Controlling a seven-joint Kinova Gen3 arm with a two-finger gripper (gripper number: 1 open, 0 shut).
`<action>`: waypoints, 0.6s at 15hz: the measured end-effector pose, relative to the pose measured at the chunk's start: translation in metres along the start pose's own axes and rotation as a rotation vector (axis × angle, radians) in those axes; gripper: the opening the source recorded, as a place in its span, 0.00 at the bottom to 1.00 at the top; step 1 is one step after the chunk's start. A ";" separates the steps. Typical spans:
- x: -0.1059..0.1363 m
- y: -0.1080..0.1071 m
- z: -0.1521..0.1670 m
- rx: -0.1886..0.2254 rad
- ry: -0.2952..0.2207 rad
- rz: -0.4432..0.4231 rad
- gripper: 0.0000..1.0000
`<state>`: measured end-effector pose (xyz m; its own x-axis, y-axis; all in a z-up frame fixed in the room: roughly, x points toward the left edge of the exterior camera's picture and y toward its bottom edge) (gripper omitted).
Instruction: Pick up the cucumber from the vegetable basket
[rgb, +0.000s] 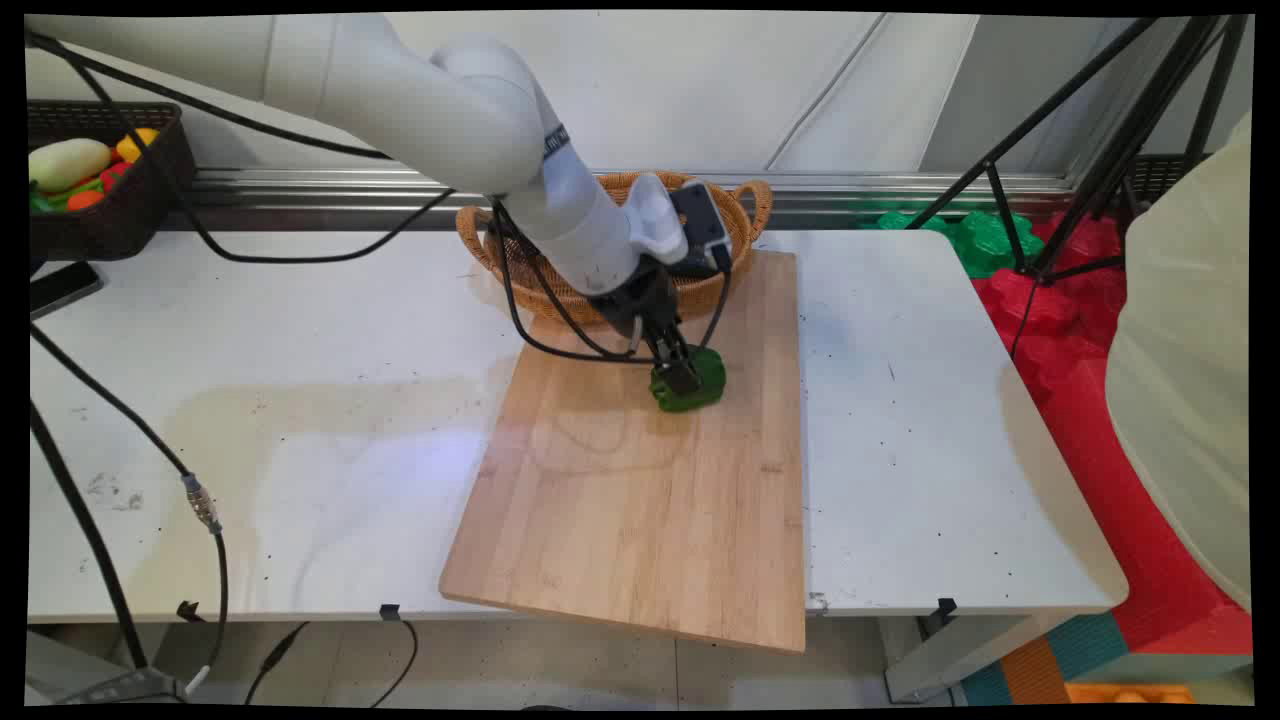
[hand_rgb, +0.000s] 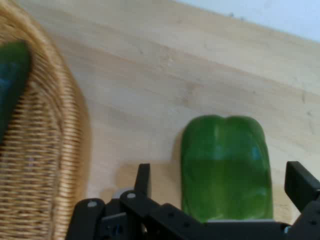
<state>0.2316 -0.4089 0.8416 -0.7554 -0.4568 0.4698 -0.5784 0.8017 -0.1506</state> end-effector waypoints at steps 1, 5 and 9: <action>0.001 -0.002 -0.006 0.004 0.012 0.002 1.00; 0.005 -0.018 -0.038 0.029 0.077 0.008 1.00; 0.002 -0.046 -0.073 0.067 0.126 0.004 1.00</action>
<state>0.2790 -0.4183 0.9125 -0.7158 -0.3978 0.5740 -0.5975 0.7743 -0.2085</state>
